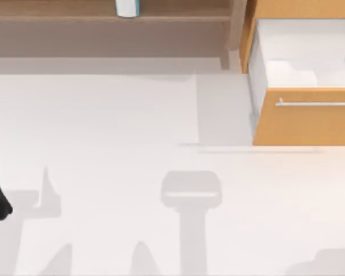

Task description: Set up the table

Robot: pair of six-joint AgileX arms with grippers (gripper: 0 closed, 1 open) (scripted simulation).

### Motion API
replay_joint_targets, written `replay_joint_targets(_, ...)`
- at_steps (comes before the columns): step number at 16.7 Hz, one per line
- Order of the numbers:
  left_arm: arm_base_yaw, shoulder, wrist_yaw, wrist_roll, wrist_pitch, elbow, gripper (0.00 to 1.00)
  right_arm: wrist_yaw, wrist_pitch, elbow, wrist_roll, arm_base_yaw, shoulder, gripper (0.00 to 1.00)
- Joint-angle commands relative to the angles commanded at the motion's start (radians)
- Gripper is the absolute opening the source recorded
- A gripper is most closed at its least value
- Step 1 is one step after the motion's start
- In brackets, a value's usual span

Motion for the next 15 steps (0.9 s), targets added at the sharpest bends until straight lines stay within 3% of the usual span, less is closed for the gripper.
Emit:
replay_joint_targets(3,0.000,0.000,0.000,0.000,0.000,0.000,1.00,0.000,0.000,0.000,0.000,0.000,0.000,0.00)
replay_joint_targets(15,0.000,0.000,0.000,0.000,0.000,0.000,1.00,0.000,0.000,0.000,0.000,0.000,0.000,0.90)
